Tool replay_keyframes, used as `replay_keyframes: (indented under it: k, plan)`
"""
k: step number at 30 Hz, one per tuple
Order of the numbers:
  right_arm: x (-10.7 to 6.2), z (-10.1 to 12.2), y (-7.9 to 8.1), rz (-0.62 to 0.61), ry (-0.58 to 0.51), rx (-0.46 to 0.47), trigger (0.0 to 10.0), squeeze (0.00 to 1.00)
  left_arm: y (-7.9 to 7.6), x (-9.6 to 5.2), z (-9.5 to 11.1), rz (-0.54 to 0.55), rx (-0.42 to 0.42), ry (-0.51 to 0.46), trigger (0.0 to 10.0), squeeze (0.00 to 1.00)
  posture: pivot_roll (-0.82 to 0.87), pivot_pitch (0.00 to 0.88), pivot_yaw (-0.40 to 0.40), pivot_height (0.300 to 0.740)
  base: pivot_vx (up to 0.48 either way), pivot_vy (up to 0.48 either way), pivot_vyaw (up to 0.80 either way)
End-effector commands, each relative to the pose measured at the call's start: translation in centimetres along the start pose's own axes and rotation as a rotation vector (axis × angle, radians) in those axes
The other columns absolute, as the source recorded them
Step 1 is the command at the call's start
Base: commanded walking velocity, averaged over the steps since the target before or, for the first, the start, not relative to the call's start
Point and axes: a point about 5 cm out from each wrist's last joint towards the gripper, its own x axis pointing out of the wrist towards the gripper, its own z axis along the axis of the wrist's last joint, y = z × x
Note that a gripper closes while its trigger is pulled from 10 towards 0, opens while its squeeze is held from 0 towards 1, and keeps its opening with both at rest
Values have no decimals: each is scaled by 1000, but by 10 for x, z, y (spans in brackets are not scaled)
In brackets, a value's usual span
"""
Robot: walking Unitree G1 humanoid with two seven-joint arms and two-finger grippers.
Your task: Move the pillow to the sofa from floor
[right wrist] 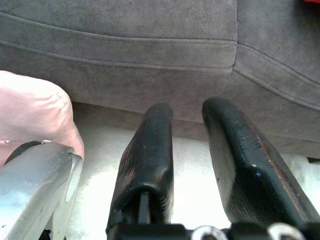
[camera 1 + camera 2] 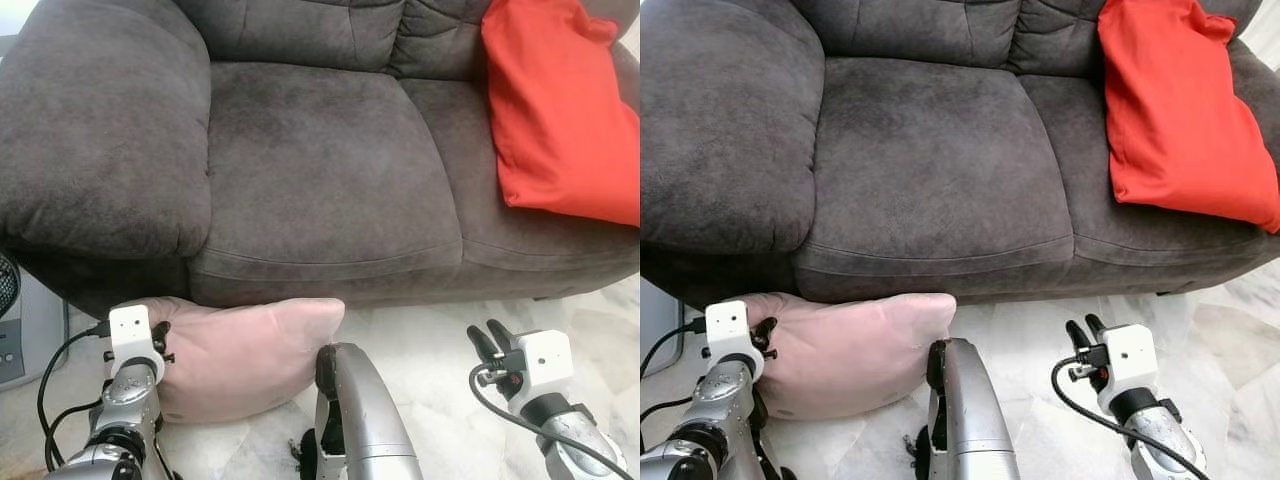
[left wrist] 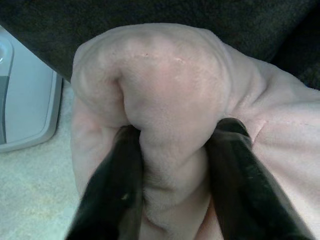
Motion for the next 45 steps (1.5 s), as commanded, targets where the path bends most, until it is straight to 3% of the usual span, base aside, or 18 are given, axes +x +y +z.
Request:
replay_keyframes:
  k: [1,34,44,45]
  plan:
    - [-3,-2,-4,-16,16,9,10000,0,2,-4,-13,16,15,53,0,0,-119,204,-254,472,0,0,0]
    - [0,-7,8,-5,19,40,10000,0,5,-3,-10,13,36,38,0,0,-91,207,-229,472,0,0,0]
    - [8,-14,17,2,21,66,10000,0,-4,-4,3,38,21,-90,0,0,-62,200,-206,472,0,0,0]
    - [9,-15,18,-2,20,71,10000,0,-9,-6,9,13,2,-154,10000,0,-58,198,-200,472,0,0,0]
